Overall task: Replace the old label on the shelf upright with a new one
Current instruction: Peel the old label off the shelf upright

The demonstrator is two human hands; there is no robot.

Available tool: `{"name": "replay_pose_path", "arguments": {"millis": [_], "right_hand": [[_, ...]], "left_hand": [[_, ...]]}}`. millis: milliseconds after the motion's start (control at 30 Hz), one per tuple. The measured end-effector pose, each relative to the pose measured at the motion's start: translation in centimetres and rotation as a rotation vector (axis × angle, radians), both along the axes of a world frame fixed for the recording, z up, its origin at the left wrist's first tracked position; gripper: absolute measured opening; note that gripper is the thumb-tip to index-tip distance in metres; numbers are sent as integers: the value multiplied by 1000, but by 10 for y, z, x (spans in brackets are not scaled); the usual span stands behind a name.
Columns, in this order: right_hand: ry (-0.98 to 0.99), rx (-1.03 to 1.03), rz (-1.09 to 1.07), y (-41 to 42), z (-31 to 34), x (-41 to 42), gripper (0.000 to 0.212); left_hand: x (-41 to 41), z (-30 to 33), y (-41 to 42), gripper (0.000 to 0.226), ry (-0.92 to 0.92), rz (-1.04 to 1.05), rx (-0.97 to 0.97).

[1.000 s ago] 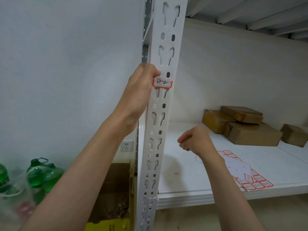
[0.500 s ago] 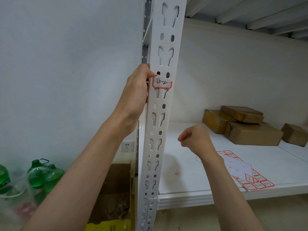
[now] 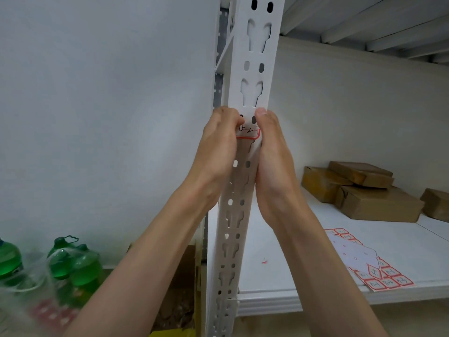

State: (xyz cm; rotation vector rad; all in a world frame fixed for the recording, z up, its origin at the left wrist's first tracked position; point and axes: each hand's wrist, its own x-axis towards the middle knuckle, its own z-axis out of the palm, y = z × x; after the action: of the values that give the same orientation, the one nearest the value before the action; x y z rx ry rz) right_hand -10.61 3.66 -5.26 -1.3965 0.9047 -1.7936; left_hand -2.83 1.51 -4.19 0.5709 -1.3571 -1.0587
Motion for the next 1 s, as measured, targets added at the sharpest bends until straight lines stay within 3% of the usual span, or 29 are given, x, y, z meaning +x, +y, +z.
{"name": "replay_pose_path", "arguments": {"millis": [67, 333, 700, 767, 833, 1000], "right_hand": [[10, 14, -1, 0, -1, 0, 39], [95, 17, -21, 3, -2, -2, 24], [104, 17, -46, 0, -4, -1, 25], [105, 24, -49, 0, -4, 0, 25], [105, 23, -47, 1, -4, 0, 25], [85, 22, -35, 3, -4, 1, 26]], "left_hand": [[-3, -1, 1, 21, -11, 45, -38], [-4, -1, -1, 27, -32, 90, -112], [-2, 2, 2, 14, -19, 40, -12], [-3, 1, 3, 22, -10, 4, 19], [-4, 2, 3, 32, -4, 27, 38], [-6, 3, 4, 21, -11, 119, -12]]}}
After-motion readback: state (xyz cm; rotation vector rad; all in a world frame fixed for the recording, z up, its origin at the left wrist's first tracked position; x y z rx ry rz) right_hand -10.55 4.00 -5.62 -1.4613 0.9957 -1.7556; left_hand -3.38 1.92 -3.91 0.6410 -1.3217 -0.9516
